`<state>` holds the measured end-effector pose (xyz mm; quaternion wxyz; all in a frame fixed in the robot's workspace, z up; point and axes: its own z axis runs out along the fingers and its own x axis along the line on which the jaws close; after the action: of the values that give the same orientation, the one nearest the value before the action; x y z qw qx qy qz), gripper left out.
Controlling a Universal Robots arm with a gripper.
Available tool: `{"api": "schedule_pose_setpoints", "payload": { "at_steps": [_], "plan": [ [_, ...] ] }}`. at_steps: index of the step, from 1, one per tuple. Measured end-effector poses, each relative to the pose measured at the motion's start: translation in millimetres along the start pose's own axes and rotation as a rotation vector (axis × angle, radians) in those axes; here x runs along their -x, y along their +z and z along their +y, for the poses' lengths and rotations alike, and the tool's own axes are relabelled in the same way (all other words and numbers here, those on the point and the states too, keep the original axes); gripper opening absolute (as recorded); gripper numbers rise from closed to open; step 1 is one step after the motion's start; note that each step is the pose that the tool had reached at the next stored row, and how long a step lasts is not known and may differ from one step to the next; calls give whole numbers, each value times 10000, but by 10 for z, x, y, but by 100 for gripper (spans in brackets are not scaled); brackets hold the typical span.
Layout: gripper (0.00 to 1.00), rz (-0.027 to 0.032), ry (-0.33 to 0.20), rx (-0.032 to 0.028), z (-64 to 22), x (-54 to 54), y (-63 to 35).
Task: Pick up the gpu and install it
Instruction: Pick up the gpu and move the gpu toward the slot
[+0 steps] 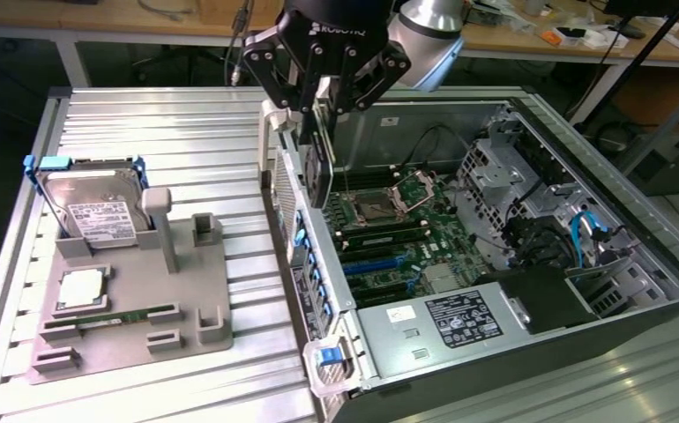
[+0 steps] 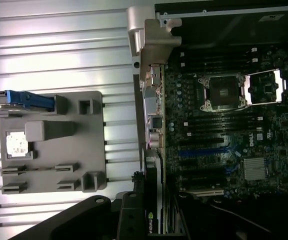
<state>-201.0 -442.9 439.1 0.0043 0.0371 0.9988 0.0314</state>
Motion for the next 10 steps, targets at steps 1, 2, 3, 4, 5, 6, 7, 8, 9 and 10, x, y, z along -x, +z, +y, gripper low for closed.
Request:
{"api": "schedule_pose_setpoints", "payload": {
  "at_steps": [1,2,3,4,5,6,7,8,9,10],
  "plan": [
    [27,0,0,0,2,1,0],
    [27,0,0,0,4,2,0],
    [27,0,0,0,5,3,0],
    [27,0,1,0,7,6,1],
    [27,0,1,1,8,12,1],
    [27,0,0,0,8,20,1],
    [27,0,1,-1,9,30,1],
    [27,0,1,-1,10,42,1],
    [27,0,0,0,11,60,1],
    [27,-1,1,1,12,77,2]
  ]
}}
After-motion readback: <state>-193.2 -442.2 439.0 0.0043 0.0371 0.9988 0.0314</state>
